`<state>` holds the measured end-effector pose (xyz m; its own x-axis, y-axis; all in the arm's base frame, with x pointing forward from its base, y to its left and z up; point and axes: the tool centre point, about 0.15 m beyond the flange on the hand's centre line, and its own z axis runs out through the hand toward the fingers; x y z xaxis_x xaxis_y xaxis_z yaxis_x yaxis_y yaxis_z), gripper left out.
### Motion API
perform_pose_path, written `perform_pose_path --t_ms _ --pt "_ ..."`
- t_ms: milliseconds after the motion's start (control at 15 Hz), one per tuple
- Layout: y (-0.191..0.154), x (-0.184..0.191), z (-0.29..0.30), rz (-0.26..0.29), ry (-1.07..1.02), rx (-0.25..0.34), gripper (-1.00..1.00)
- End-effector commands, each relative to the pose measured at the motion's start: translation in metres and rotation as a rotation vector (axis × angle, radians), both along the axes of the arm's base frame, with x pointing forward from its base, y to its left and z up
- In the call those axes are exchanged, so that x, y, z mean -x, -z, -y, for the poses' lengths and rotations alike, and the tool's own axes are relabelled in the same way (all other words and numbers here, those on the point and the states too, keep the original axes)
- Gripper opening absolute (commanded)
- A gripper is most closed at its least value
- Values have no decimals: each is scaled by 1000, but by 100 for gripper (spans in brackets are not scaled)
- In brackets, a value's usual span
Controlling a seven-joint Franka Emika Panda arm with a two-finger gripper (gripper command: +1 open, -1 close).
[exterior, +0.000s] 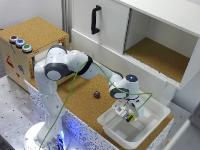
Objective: Put the yellow object in the drawer
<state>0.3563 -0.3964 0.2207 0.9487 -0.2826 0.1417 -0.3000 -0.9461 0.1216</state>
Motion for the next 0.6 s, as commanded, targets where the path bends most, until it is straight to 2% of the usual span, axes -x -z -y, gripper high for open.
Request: perform_pose_path --t_ms 0,533 --pt "2 -6 4 -7 34 7 -100" --pt "-2 4 -8 7 118 -41 -100"
